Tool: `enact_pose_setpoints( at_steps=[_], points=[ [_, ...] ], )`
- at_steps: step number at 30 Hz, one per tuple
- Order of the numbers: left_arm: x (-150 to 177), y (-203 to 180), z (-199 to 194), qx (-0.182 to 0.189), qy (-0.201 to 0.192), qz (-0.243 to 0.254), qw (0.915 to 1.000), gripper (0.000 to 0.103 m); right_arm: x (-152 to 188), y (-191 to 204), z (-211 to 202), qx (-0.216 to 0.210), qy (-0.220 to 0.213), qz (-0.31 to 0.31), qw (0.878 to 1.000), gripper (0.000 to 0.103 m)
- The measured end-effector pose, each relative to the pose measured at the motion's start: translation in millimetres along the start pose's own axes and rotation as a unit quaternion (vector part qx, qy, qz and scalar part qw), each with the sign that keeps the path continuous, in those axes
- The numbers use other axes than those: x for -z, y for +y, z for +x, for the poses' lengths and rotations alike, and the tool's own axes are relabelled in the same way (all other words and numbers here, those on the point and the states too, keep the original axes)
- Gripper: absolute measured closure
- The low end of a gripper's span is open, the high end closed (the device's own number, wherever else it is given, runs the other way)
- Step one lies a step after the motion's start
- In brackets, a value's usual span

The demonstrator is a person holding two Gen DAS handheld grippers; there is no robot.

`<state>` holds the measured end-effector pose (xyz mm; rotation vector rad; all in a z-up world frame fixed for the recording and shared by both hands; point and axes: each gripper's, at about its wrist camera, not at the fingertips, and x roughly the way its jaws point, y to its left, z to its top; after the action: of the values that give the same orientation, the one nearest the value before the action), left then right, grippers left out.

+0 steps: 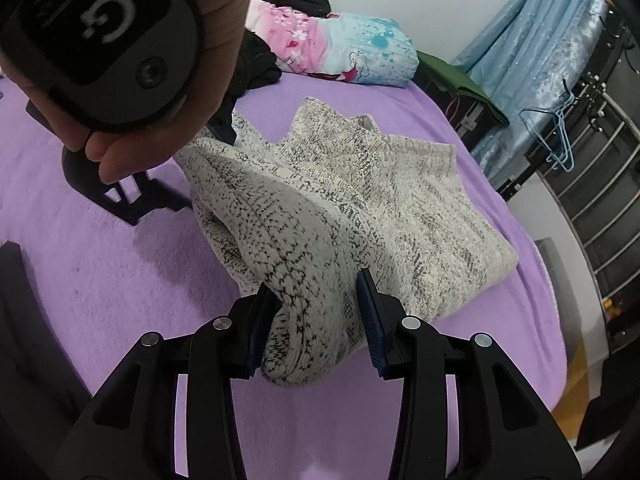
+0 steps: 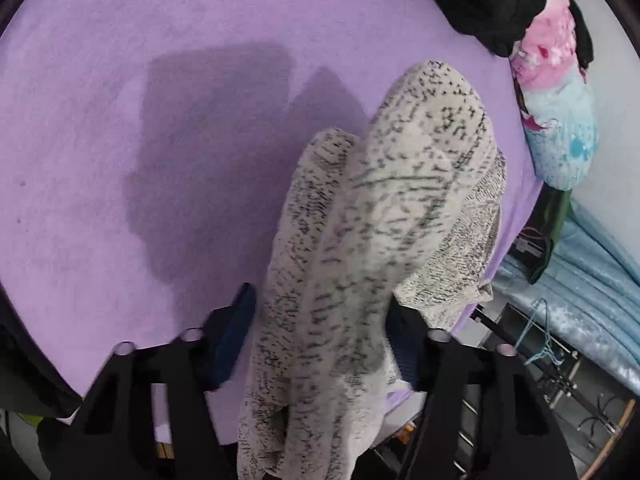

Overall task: Fold large clothes
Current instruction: 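Grasp the jacket bundle's end with the right tool and lift it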

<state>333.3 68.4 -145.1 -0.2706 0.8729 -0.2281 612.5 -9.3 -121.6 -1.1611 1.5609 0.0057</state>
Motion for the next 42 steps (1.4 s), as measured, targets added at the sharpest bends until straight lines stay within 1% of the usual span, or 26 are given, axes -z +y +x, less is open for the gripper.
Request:
enact_pose_setpoints(
  at_steps=[3,5,9,12,17,20,21,24,26,27,28,29,30,31,33,34,35,36,37,39,42],
  points=[
    [0,-1,0,-0.002,0.001,0.003,1.0000,0.065,-2,0,3,-0.007,0.007,-0.007,1.000,0.058],
    [-1,0,0,-0.001,0.001,0.002,1.0000,0.065,-3,1,5,-0.007,0.010,-0.013,1.000,0.060],
    [-1,2,0,-0.005,0.002,0.004,1.0000,0.065,-4,0,7,-0.011,0.008,-0.023,1.000,0.079],
    [-3,4,2,-0.005,0.004,0.005,1.0000,0.065,-2,-6,5,-0.022,-0.005,-0.021,1.000,0.084],
    [-4,11,-2,0.009,0.007,-0.008,0.9999,0.064,9,-25,-2,-0.066,-0.032,-0.007,0.997,0.085],
    [-5,15,-13,0.031,0.002,-0.015,0.9994,0.065,20,-41,-6,-0.084,-0.051,0.004,0.995,0.086],
    [-6,15,-18,0.038,-0.002,-0.016,0.9992,0.066,24,-50,-7,-0.093,-0.058,0.013,0.994,0.086],
    [-8,16,-33,0.073,-0.014,-0.018,0.9971,0.067,38,-71,-10,-0.125,-0.077,0.039,0.988,0.087],
    [-8,19,-35,0.113,-0.010,-0.008,0.9936,0.067,52,-88,-11,-0.146,-0.092,0.048,0.984,0.087],
    [-8,26,-35,0.144,-0.010,-0.015,0.9894,0.067,57,-95,-10,-0.152,-0.098,0.052,0.982,0.087],
    [-9,38,-34,0.192,-0.008,-0.034,0.9807,0.067,63,-102,-10,-0.156,-0.104,0.054,0.981,0.087],
    [-10,47,-35,0.225,-0.007,-0.049,0.9730,0.067,73,-110,-12,-0.159,-0.115,0.060,0.979,0.087],
    [-12,56,-38,0.251,-0.013,-0.062,0.9660,0.067,79,-113,-13,-0.160,-0.123,0.062,0.978,0.087],
    [-14,71,-46,0.278,-0.038,-0.083,0.9562,0.067,86,-117,-15,-0.162,-0.131,0.064,0.976,0.087],
    [-16,95,-54,0.308,-0.069,-0.120,0.9413,0.066,101,-129,-16,-0.176,-0.148,0.068,0.971,0.088],
    [-14,112,-54,0.326,-0.083,-0.152,0.9294,0.066,108,-134,-17,-0.181,-0.156,0.070,0.968,0.088],
    [-13,122,-51,0.328,-0.084,-0.172,0.9251,0.066,115,-140,-16,-0.184,-0.164,0.069,0.967,0.088],
    [-11,131,-46,0.321,-0.079,-0.191,0.9244,0.066,122,-146,-15,-0.191,-0.172,0.069,0.964,0.088],
    [-8,137,-39,0.307,-0.069,-0.203,0.9272,0.066,130,-154,-14,-0.200,-0.179,0.073,0.961,0.088],
    [-6,139,-25,0.279,-0.043,-0.216,0.9347,0.066,145,-169,-10,-0.216,-0.190,0.078,0.955,0.088],
    [-4,120,9,0.244,0.016,-0.205,0.9478,0.066,162,-194,1,-0.245,-0.201,0.094,0.944,0.088]
  ],
)
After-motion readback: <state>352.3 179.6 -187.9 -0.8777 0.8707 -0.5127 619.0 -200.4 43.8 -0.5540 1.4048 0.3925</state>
